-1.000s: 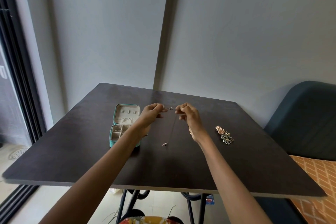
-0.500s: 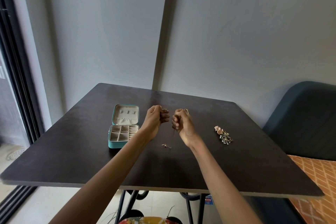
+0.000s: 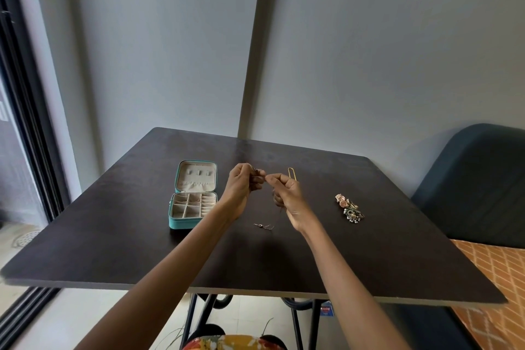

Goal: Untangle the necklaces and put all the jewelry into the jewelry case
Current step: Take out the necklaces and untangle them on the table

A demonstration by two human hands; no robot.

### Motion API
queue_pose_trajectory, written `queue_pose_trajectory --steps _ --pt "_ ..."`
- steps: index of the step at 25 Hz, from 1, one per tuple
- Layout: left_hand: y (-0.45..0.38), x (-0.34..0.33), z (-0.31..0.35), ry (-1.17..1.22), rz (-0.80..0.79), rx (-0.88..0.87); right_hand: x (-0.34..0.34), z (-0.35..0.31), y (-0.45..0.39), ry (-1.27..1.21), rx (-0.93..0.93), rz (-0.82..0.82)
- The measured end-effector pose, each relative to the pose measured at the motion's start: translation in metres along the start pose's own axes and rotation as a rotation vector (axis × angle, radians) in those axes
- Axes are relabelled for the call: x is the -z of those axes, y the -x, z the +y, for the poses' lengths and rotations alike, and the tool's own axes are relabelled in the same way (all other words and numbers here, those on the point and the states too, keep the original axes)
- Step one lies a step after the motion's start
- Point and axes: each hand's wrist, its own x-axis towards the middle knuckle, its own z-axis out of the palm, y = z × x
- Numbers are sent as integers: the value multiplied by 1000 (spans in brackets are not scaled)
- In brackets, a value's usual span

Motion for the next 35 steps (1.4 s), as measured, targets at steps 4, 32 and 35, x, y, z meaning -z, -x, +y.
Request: queue_pose_trajectory --steps 4,32,35 --pt "0 -2 0 -20 5 -7 2 0 1 23 15 55" --pt "-17 20 -33 -470 11 177 8 24 -6 -186 -286 118" --pt "-25 20 -38 -752 38 73 6 29 -12 -164 -316 147"
